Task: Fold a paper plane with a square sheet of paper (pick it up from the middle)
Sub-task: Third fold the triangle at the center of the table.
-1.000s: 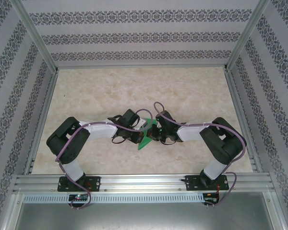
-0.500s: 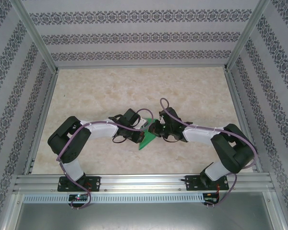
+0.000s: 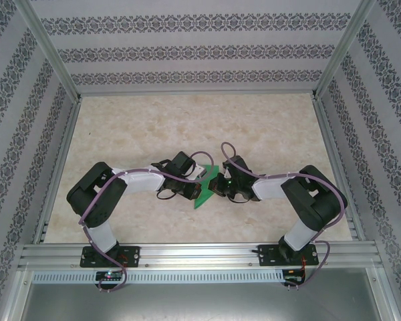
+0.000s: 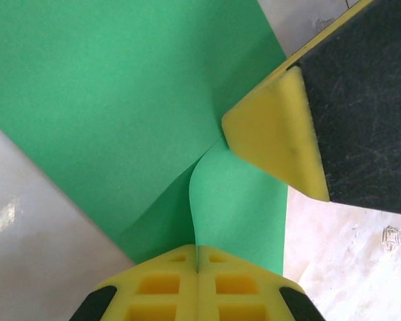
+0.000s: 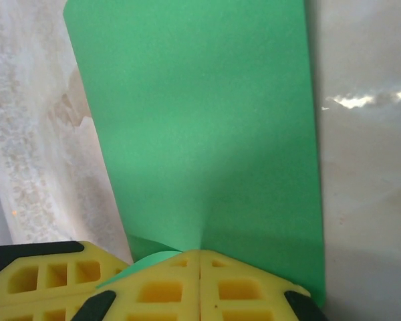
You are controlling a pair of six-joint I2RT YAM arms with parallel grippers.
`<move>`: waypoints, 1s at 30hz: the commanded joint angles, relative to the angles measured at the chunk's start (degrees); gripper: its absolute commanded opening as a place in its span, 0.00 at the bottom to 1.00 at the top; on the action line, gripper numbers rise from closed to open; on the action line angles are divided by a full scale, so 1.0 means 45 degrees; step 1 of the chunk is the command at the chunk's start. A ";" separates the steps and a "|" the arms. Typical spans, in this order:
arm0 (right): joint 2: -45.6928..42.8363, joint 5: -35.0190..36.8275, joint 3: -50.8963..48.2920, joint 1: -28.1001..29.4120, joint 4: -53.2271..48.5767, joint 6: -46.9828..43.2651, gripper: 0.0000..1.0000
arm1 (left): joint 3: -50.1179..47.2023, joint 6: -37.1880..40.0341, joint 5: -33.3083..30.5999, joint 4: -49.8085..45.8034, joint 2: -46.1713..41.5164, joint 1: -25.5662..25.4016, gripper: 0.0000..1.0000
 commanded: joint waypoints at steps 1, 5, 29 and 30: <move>0.0221 0.0355 -0.0597 -0.0155 0.0266 0.0370 0.06 | 0.0010 0.0277 -0.0182 -0.0564 0.0385 0.0131 0.01; -0.1157 0.0278 0.0044 -0.0416 -0.0929 0.0025 0.07 | 0.0020 0.0279 -0.0153 -0.0611 0.0372 0.0123 0.01; -0.2622 0.1053 -0.0090 -0.0304 -0.1674 0.0058 0.06 | 0.0001 0.0036 -0.0164 -0.0532 0.0433 0.0134 0.01; -0.2795 0.1138 -0.0174 -0.0188 -0.1552 0.0223 0.06 | 0.0003 0.0008 -0.0159 -0.0531 0.0452 0.0133 0.01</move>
